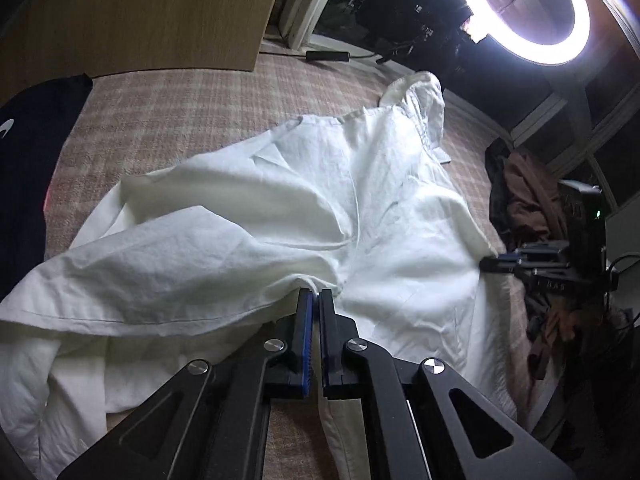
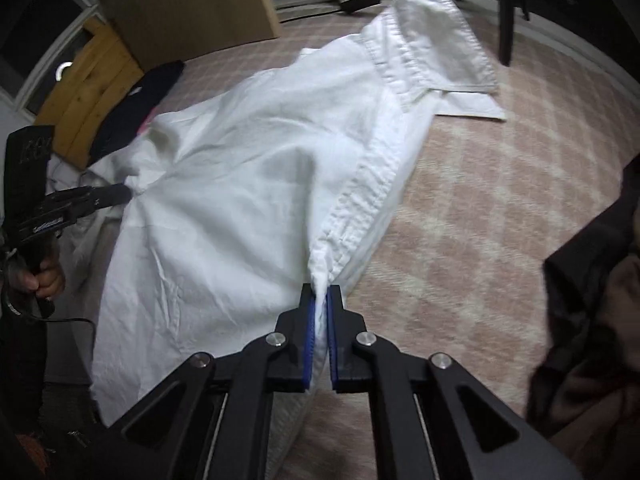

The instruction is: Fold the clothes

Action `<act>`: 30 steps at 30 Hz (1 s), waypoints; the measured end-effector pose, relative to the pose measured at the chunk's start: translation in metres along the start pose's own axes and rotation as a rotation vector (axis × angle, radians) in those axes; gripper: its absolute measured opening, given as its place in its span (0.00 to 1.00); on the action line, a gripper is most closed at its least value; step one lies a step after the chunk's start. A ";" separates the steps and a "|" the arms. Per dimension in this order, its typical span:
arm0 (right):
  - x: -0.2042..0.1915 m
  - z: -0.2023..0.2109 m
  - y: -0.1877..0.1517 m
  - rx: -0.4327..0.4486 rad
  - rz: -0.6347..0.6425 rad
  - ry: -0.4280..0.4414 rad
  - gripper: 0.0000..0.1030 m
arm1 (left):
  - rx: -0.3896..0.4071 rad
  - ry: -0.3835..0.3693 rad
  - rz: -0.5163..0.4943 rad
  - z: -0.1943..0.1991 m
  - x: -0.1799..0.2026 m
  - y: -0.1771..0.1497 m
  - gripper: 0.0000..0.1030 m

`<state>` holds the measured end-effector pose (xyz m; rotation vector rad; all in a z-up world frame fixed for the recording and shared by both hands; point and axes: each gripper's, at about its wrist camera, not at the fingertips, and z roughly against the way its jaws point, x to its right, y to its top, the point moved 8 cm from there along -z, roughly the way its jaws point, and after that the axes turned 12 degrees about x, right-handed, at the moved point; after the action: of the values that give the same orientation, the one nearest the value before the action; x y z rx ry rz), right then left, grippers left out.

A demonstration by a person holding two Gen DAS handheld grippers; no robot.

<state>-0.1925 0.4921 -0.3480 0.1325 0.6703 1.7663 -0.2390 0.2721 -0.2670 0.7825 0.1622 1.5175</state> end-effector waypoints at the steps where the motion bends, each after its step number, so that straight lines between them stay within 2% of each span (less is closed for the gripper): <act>1: 0.003 -0.007 -0.002 -0.024 0.045 -0.020 0.06 | -0.001 0.006 -0.004 0.002 -0.001 -0.001 0.03; 3: 0.000 -0.016 -0.007 -0.069 0.134 -0.081 0.11 | -0.004 0.019 -0.011 0.007 -0.002 -0.003 0.04; 5: -0.002 -0.013 -0.004 -0.065 0.179 -0.151 0.27 | -0.006 0.031 -0.019 0.012 -0.003 -0.006 0.07; 7: -0.004 0.001 0.006 -0.016 0.195 -0.209 0.31 | -0.009 0.044 -0.026 0.016 -0.005 -0.008 0.16; 8: -0.011 0.011 0.013 0.022 0.199 -0.209 0.31 | -0.010 0.050 -0.030 0.019 -0.005 -0.009 0.17; 9: -0.025 0.020 0.018 0.057 0.199 -0.159 0.31 | -0.011 0.056 -0.034 0.021 -0.006 -0.010 0.17; 11: -0.065 0.030 0.025 0.097 0.200 0.010 0.30 | -0.002 0.030 -0.023 0.041 0.001 -0.025 0.18; 13: -0.114 0.028 0.024 0.084 0.222 0.197 0.27 | -0.003 -0.013 0.008 0.057 0.014 -0.049 0.21; 14: -0.131 0.021 0.021 0.069 0.255 0.235 0.20 | -0.010 -0.034 0.027 0.062 0.022 -0.064 0.21; 16: -0.156 0.001 0.014 0.033 0.332 0.279 0.15 | -0.034 -0.055 0.039 0.063 0.036 -0.089 0.21; 18: -0.175 -0.015 0.006 -0.008 0.389 0.316 0.15 | -0.062 -0.048 0.021 0.057 0.049 -0.111 0.21; 22: -0.167 -0.032 -0.019 -0.112 0.426 0.288 0.15 | -0.079 -0.048 0.032 0.049 0.055 -0.130 0.22; 23: -0.162 -0.033 -0.022 -0.129 0.411 0.290 0.15 | -0.065 -0.049 0.043 0.051 0.053 -0.128 0.24; 24: -0.157 -0.033 -0.025 -0.145 0.395 0.293 0.15 | -0.051 -0.051 0.054 0.054 0.051 -0.126 0.31; 27: -0.150 -0.023 -0.019 -0.122 0.346 0.326 0.15 | -0.024 -0.049 0.082 0.058 0.045 -0.122 0.45; 29: -0.149 -0.018 -0.013 -0.103 0.361 0.320 0.15 | -0.053 -0.037 0.075 0.052 0.045 -0.127 0.45; 30: -0.149 -0.019 -0.012 -0.101 0.370 0.316 0.15 | -0.069 -0.035 0.065 0.049 0.045 -0.131 0.42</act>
<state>-0.1440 0.3501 -0.3322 -0.1013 0.8188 2.1999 -0.0993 0.3143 -0.2857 0.7645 0.0586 1.5615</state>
